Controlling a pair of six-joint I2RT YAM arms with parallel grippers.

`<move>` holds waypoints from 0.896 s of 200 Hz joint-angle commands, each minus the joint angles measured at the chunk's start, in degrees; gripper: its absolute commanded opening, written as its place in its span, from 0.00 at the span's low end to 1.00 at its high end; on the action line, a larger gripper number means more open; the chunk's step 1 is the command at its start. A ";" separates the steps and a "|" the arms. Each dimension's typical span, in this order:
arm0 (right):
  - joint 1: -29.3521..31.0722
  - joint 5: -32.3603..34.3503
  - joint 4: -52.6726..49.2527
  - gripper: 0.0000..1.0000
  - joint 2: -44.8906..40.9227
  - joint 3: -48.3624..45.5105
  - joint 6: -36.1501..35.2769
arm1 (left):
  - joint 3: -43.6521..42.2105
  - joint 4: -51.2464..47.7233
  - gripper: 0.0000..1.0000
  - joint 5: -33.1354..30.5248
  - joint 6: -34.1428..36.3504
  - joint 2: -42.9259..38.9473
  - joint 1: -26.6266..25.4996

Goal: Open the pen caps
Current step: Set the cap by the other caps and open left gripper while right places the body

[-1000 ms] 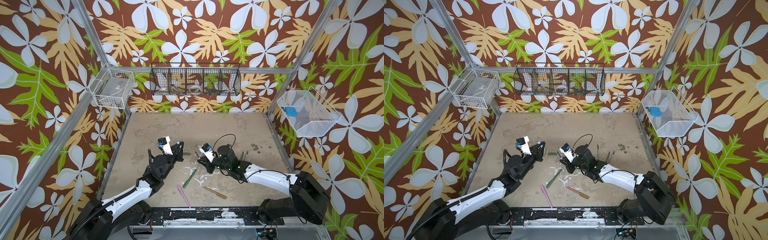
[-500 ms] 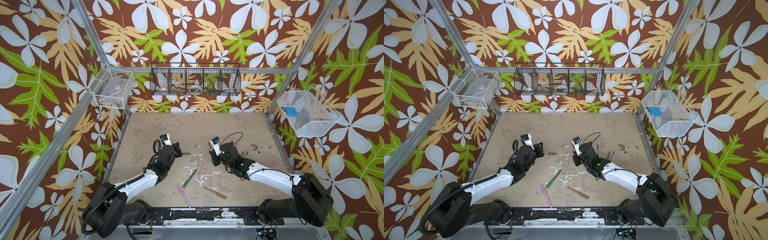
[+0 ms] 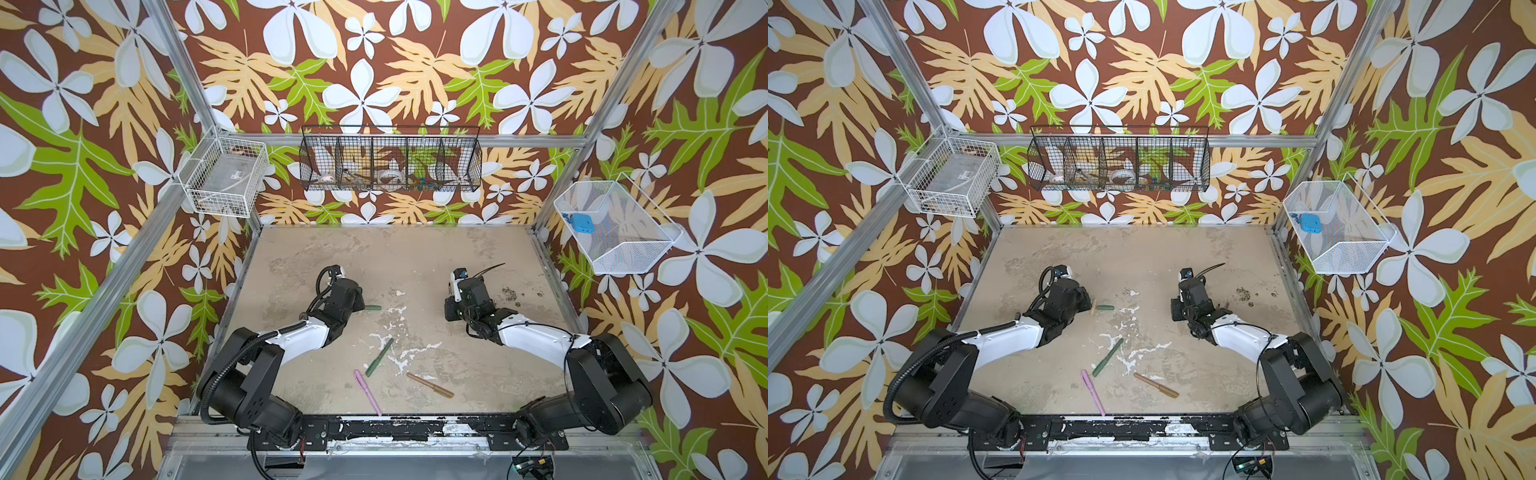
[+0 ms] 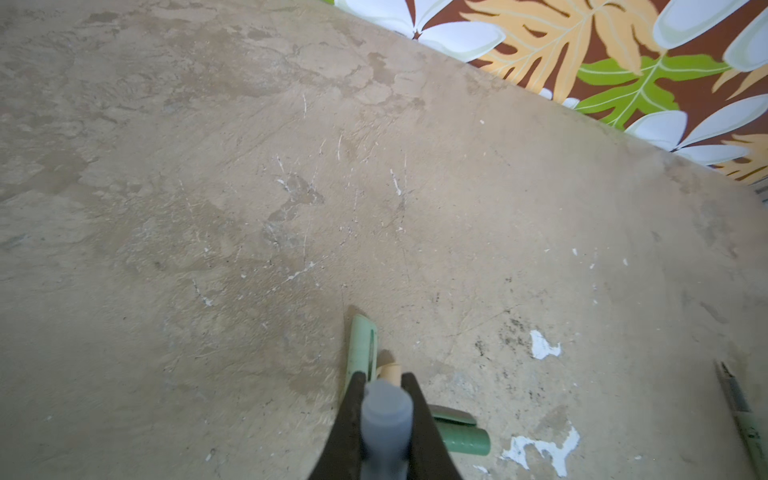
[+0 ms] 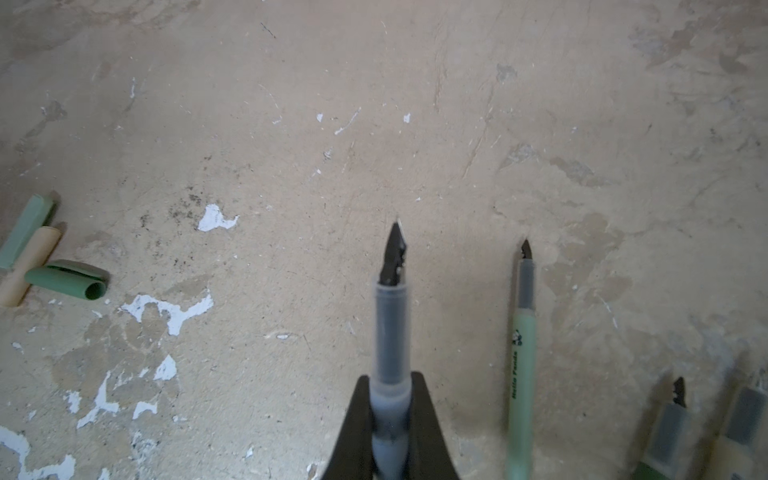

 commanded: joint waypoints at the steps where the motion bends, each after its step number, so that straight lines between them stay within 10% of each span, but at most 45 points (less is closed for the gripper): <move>1: -0.31 0.53 -1.05 0.00 1.34 0.88 1.25 | 0.88 -2.20 0.03 -0.61 0.44 1.68 1.00; 179: -1.32 1.81 -4.38 0.04 12.13 6.22 0.51 | 4.32 -3.87 0.20 2.53 1.44 10.76 3.34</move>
